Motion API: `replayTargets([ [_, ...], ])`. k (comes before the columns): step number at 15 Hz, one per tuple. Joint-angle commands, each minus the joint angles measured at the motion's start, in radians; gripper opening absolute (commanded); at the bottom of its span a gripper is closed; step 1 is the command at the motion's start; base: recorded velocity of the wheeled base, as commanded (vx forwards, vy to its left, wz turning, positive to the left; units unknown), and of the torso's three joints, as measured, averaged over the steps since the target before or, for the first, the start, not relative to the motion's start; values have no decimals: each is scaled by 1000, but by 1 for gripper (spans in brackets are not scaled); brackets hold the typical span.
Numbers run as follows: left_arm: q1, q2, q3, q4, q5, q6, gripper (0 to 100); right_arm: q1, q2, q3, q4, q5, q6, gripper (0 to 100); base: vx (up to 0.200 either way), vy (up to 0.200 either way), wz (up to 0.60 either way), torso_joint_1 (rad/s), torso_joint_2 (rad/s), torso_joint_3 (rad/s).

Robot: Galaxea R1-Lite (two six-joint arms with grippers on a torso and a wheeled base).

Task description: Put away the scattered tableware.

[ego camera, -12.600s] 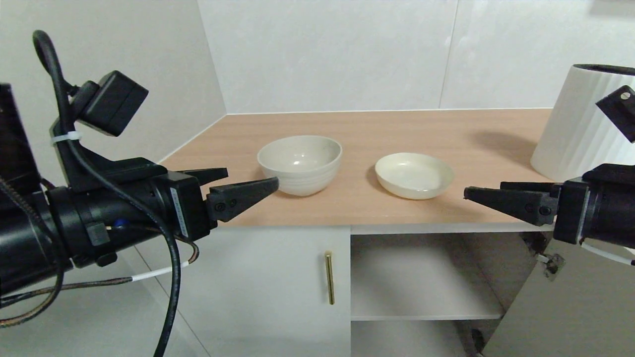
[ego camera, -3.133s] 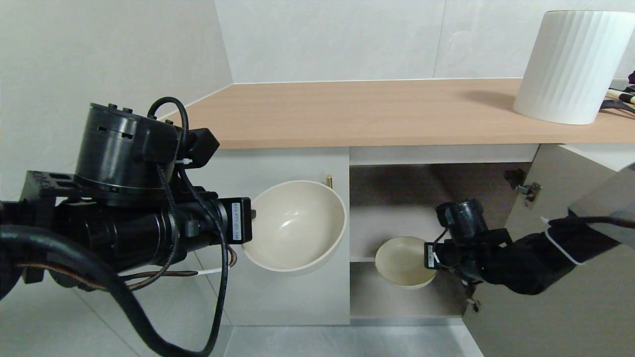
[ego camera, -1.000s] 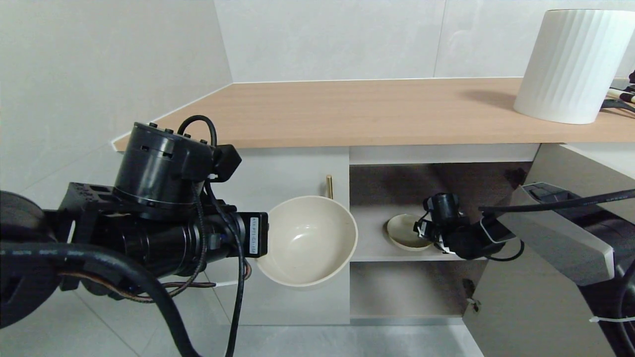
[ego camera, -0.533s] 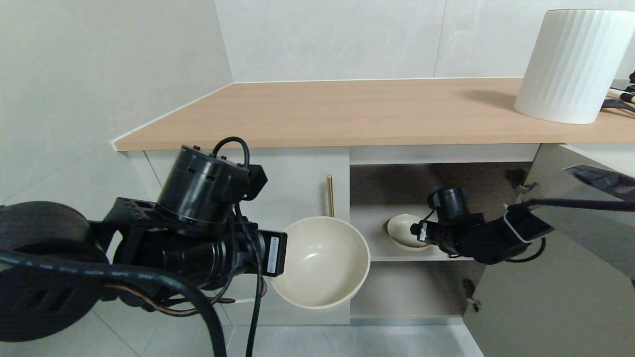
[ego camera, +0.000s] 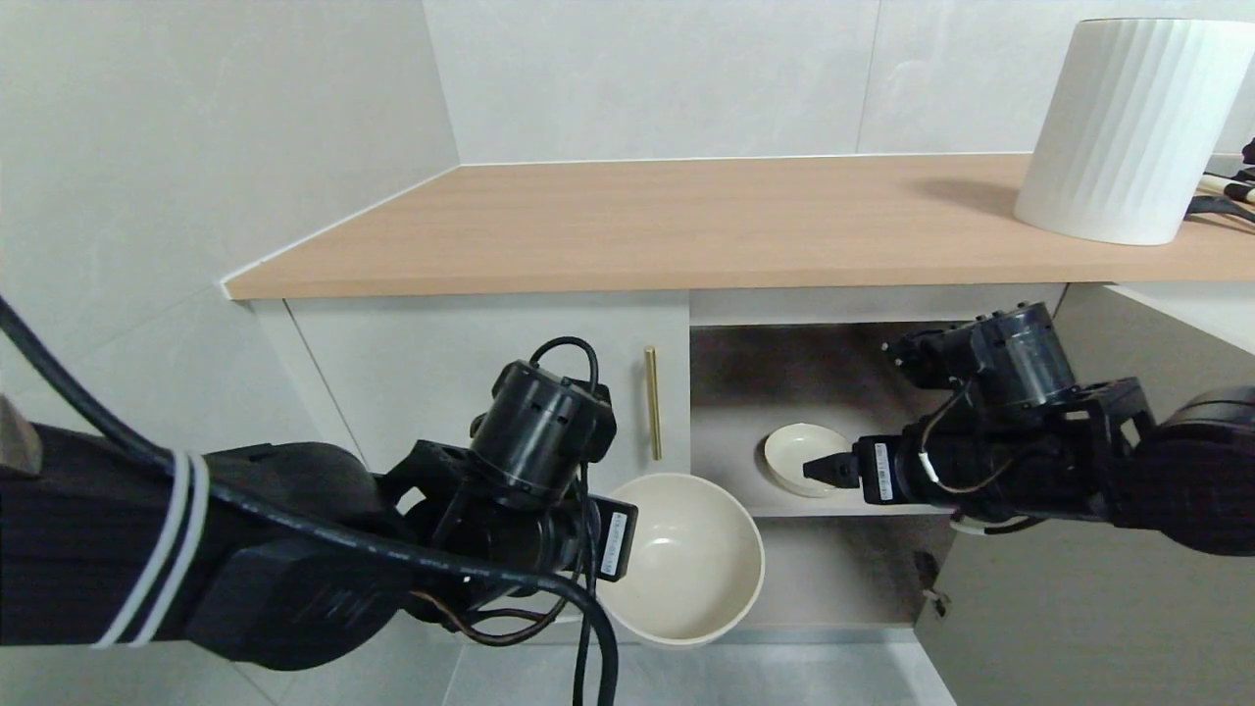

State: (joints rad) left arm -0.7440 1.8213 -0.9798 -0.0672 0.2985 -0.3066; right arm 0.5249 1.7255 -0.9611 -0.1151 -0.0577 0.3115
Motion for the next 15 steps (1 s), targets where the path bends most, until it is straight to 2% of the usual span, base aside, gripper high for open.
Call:
replayTargets([
  [1,-24,61,0,-8,4,0,0,64,-119,4,57,21,-3,100,0,0,0,0,0,0],
  [5,-63,62,0,-9,40,-5,0,136,-87,12,89,41,-3,100,0,0,0,0,0,0],
  [8,-89,53,1,-9,57,-9,0,150,-3,5,89,39,0,100,0,0,0,0,0,0],
  [10,-92,50,1,-11,76,-12,0,152,37,4,89,39,1,100,0,0,0,0,0,0],
  [15,-95,50,16,-63,79,-12,0,167,94,1,54,39,21,100,0,0,0,0,0,0],
])
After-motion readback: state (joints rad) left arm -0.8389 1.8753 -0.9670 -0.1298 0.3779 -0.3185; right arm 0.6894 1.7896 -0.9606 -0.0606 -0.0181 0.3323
